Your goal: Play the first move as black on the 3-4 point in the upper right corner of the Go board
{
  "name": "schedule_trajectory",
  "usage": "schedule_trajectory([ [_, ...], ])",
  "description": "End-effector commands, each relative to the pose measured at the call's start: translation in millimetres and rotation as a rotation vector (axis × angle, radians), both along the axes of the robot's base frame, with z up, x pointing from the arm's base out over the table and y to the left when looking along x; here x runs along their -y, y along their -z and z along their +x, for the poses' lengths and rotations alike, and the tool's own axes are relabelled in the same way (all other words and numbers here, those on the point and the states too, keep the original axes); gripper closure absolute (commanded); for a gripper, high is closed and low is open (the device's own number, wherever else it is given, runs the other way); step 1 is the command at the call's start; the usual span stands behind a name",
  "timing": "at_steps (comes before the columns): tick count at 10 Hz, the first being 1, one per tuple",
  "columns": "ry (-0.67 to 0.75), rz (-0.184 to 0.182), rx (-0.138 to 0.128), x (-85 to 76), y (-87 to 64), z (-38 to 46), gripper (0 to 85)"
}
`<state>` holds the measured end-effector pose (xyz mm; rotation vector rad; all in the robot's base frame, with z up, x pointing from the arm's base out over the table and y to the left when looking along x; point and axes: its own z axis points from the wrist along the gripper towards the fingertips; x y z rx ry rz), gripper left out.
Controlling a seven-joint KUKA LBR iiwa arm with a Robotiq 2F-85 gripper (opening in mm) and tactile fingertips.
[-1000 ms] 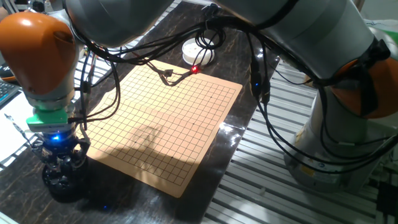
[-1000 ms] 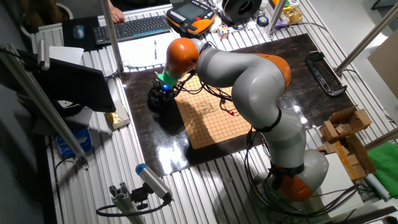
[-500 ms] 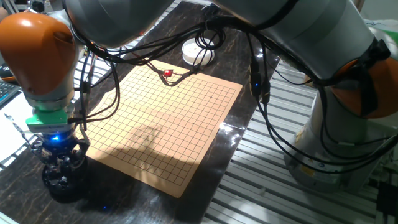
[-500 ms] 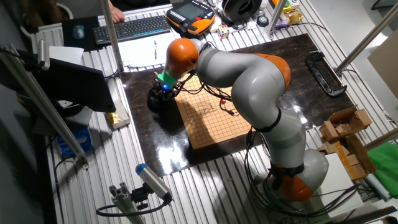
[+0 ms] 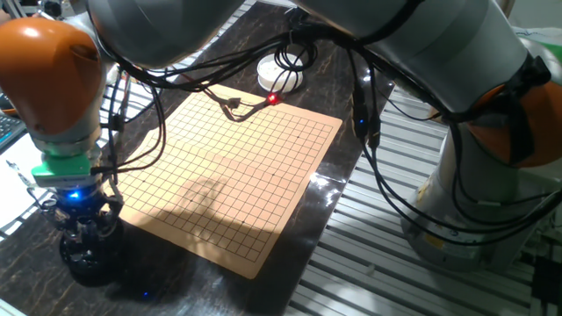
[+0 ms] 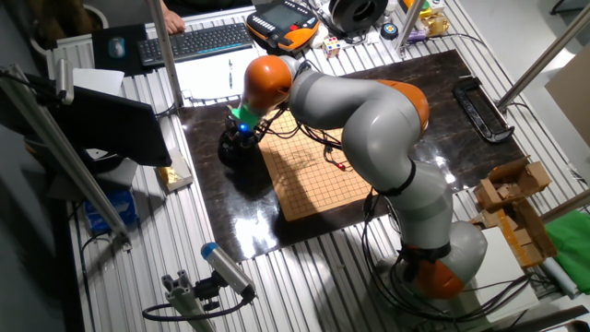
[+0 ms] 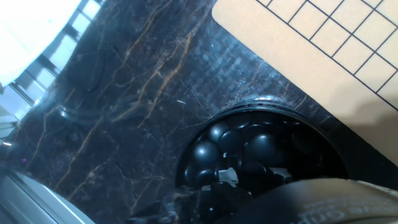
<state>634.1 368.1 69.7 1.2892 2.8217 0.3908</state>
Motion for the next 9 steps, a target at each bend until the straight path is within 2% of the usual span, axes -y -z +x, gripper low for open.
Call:
schedule_trajectory([
  [1, 0.001, 0.000, 0.004, -0.1, 1.9, 0.7, 50.7],
  [6, -0.005, -0.003, 0.018, -2.6, 7.3, -0.4, 53.3],
  [7, -0.009, -0.003, 0.021, -2.6, 7.4, -0.4, 57.0],
  [9, -0.021, 0.005, 0.036, -2.6, 7.7, -0.4, 73.3],
])
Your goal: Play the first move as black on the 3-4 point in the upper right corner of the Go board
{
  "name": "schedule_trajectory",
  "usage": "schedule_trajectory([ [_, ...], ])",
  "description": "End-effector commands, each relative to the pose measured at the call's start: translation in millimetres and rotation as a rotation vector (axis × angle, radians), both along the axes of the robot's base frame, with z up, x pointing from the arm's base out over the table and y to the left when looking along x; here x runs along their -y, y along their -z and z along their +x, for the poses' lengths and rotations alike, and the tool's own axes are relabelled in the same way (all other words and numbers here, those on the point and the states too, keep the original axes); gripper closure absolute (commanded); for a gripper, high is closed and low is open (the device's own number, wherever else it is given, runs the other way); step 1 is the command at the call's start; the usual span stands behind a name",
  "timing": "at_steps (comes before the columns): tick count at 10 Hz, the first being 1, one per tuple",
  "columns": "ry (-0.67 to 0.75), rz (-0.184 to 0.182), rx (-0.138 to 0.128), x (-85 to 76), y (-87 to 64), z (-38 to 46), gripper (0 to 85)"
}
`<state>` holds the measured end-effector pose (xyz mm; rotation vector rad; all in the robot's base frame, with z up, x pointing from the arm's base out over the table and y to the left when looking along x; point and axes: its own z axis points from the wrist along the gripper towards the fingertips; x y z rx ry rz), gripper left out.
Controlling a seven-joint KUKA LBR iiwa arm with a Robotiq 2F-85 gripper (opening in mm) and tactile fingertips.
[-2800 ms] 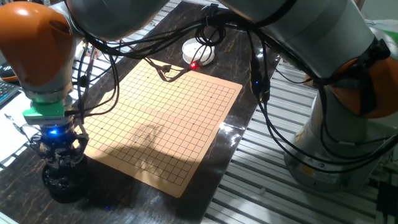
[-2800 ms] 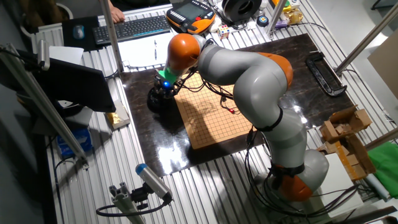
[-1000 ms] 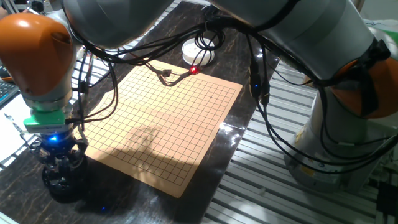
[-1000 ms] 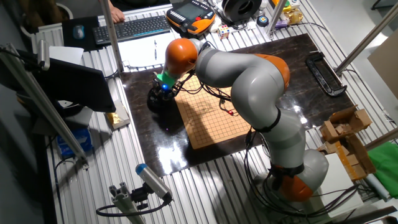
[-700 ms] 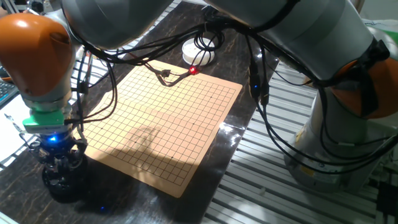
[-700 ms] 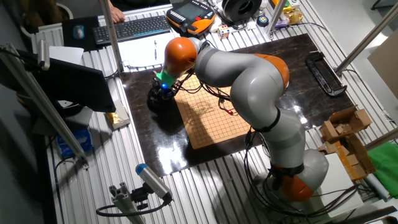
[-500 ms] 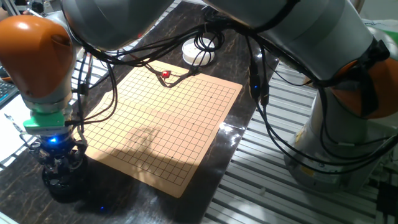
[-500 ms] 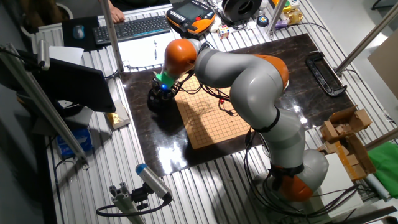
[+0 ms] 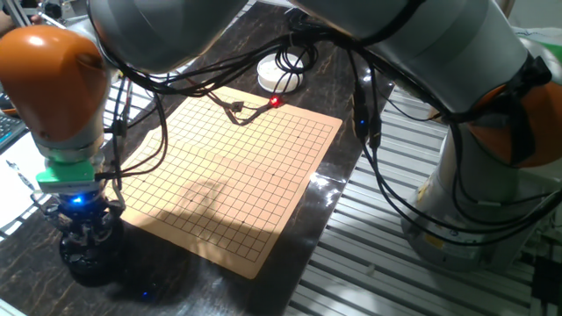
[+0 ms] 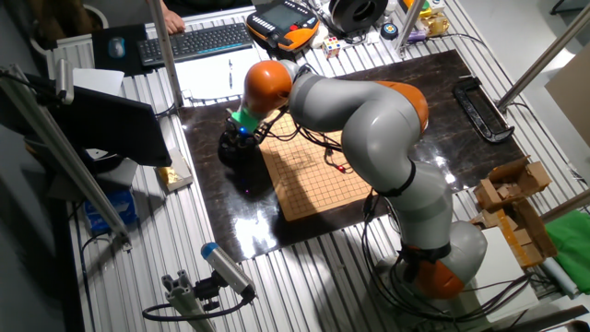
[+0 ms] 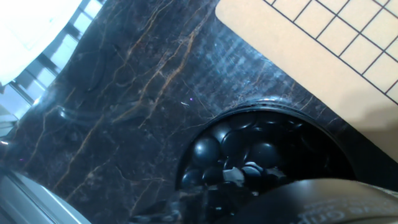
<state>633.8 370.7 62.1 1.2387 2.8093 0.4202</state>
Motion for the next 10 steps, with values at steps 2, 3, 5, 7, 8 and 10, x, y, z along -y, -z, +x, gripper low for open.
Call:
schedule_trajectory([
  [2, -0.011, 0.002, 0.004, 0.0, -0.6, -0.2, 84.3],
  [3, -0.015, -0.002, 0.000, -0.3, -1.5, -0.3, 84.3],
  [5, -0.023, -0.009, -0.013, -1.3, -8.7, -1.6, 84.3],
  [7, -0.038, -0.005, -0.029, 0.6, -19.6, -3.2, 84.3],
  [8, -0.043, -0.006, -0.033, 1.2, -21.8, -3.3, 84.3],
  [10, -0.049, -0.008, -0.032, 1.3, -23.0, -3.7, 84.3],
])
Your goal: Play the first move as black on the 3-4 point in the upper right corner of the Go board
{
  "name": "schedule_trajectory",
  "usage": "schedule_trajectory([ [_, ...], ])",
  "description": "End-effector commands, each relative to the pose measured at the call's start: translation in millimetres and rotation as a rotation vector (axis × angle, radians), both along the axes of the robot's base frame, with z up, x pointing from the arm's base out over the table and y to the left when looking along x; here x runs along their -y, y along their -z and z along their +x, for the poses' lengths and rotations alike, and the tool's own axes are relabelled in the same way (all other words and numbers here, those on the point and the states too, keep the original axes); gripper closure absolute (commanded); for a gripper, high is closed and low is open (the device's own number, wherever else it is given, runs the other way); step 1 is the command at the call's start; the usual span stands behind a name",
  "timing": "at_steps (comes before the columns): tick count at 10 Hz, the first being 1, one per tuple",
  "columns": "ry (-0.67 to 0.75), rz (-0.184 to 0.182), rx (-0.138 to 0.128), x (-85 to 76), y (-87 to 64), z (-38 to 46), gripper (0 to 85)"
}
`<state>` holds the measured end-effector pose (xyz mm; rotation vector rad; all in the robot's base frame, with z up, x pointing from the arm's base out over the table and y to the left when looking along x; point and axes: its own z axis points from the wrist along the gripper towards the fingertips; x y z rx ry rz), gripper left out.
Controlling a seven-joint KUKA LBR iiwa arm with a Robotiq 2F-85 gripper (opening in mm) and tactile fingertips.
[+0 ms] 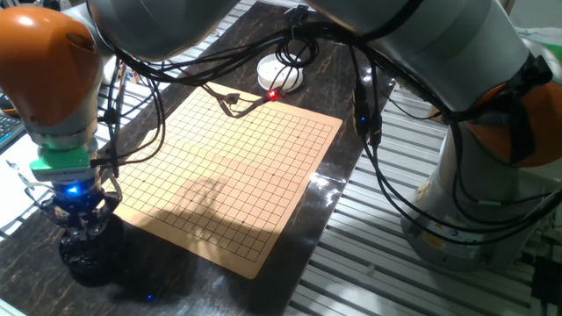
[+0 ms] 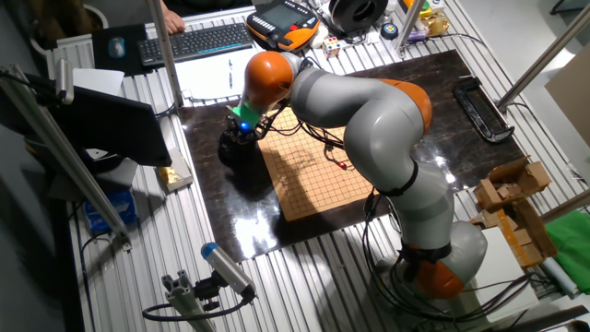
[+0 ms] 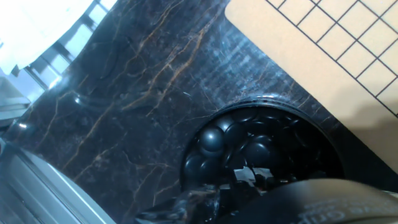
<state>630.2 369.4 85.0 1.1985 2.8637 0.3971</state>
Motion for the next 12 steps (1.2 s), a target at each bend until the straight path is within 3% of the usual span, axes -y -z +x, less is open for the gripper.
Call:
schedule_trajectory([
  [1, 0.017, 0.006, 0.003, -0.2, 0.5, 0.0, 82.0],
  [3, 0.057, 0.006, 0.011, 0.1, 0.7, 1.0, 58.7],
  [5, 0.080, -0.016, 0.019, 1.0, 1.3, 2.4, 48.7],
  [12, 0.124, -0.015, 0.049, 5.5, 11.0, 14.4, 46.3],
])
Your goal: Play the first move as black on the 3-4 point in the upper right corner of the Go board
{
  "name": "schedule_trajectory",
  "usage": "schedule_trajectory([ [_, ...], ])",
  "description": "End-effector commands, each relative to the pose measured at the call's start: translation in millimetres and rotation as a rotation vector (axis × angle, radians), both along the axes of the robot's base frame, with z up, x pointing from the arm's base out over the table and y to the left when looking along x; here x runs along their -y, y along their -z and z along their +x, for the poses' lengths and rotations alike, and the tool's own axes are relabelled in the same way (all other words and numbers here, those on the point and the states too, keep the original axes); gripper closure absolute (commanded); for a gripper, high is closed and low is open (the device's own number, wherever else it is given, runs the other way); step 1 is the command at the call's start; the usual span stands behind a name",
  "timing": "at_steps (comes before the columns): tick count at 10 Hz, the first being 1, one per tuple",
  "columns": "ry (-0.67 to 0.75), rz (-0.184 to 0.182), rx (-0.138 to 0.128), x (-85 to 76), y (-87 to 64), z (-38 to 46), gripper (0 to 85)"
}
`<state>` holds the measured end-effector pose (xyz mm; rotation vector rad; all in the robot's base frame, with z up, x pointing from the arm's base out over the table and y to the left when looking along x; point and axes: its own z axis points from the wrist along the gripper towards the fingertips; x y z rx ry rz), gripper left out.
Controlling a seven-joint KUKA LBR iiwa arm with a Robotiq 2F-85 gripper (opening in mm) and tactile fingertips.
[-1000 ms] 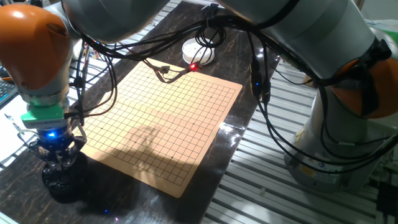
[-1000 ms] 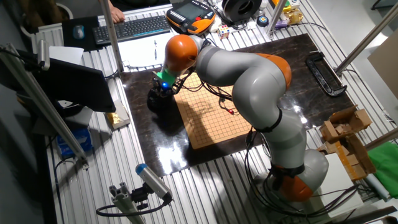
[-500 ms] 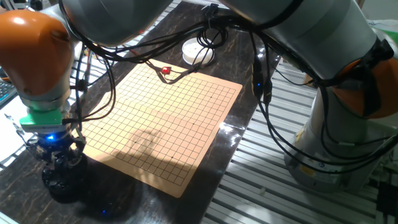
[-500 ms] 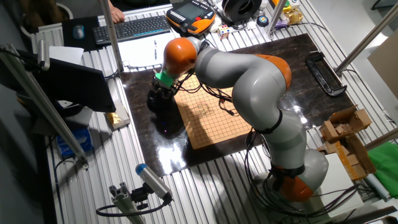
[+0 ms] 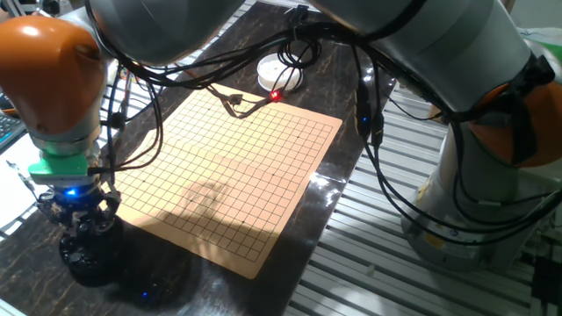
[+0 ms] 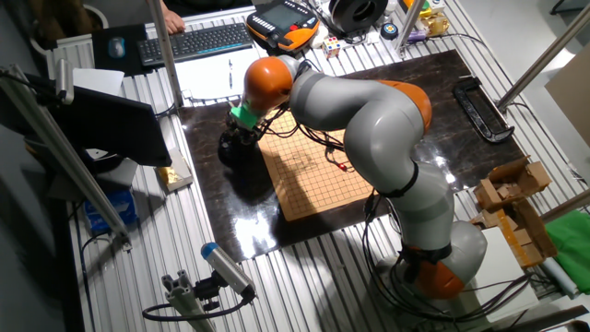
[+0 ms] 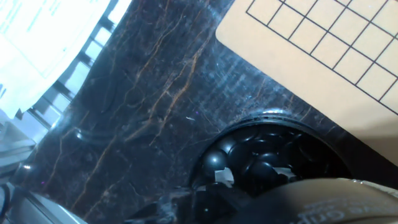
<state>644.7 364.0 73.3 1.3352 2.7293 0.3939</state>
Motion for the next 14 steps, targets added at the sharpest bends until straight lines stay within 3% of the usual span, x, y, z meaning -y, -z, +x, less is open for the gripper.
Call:
schedule_trajectory([
  [1, 0.001, -0.003, 0.005, -0.2, 4.0, 1.2, 46.3],
  [7, -0.014, -0.004, 0.014, -2.3, 8.6, -0.3, 51.3],
  [11, -0.053, -0.003, 0.027, -2.4, 8.1, -0.7, 83.7],
  [14, -0.074, -0.012, 0.023, -2.8, 4.2, -2.5, 84.3],
])
